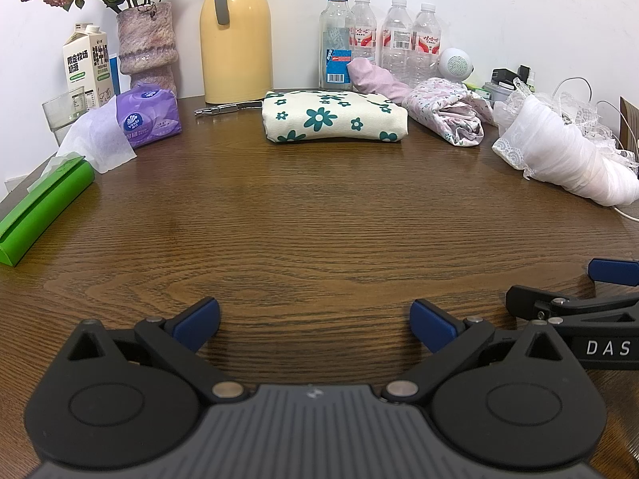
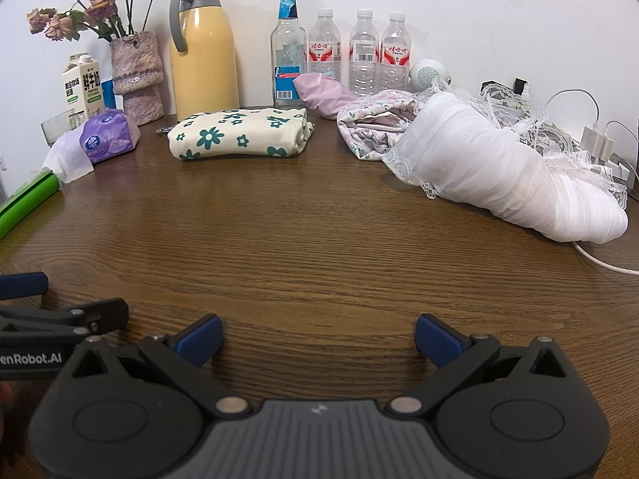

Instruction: Fold clothes

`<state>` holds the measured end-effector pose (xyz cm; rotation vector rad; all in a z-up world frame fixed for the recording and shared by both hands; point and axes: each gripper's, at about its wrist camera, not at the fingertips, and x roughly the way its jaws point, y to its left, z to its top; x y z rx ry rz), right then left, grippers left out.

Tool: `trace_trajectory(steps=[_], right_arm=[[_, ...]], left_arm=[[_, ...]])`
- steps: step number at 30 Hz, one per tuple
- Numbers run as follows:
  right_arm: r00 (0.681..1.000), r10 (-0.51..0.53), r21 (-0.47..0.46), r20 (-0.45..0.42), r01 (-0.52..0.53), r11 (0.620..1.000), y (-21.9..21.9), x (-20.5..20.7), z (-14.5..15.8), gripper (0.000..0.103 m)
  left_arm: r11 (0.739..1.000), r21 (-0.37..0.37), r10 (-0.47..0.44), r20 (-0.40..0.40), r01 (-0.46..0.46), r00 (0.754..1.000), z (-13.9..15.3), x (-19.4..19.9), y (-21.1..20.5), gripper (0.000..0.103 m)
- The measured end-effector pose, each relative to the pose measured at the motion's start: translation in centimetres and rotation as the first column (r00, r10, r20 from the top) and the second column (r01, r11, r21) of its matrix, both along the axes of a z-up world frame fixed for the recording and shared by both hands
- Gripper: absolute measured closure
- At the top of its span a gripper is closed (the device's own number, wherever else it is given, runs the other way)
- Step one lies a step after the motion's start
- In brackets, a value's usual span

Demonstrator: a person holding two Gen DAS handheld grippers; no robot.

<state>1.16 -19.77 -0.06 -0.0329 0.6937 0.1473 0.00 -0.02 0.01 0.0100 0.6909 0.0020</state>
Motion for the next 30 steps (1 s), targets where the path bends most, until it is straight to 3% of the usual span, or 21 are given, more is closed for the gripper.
trace_trajectory(steps=[30], right_arm=[[1.000, 0.006, 0.006, -0.001, -0.006, 1.000, -0.31, 0.07, 0.09, 0.000]], left_arm=[[1.000, 0.000, 0.000, 0.000, 0.000, 1.000, 0.07, -0.04, -0.12, 0.000]])
